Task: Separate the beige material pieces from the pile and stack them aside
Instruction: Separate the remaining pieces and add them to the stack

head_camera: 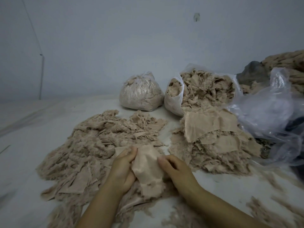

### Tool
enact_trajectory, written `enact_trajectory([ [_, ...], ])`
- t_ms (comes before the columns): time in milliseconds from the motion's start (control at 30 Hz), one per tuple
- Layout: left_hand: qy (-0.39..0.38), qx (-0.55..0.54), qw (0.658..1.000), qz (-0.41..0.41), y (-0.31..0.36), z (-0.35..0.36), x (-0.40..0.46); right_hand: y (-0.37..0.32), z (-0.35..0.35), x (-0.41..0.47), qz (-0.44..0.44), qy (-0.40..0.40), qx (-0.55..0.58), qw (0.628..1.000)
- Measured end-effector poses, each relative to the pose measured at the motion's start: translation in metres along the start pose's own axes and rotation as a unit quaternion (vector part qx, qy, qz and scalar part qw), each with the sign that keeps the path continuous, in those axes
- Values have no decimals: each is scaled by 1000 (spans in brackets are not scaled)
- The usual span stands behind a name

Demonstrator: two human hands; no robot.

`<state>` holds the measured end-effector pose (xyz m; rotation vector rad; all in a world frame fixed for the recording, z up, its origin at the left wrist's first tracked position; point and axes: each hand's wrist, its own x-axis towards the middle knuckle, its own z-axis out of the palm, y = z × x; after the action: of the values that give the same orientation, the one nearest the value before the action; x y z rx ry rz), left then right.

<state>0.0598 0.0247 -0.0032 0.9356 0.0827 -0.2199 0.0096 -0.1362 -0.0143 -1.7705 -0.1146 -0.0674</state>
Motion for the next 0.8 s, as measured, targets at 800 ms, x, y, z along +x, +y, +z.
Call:
enact_trajectory([
  [800, -31, 235, 964, 120, -10, -6, 1, -13, -29, 30, 65, 19, 138, 988],
])
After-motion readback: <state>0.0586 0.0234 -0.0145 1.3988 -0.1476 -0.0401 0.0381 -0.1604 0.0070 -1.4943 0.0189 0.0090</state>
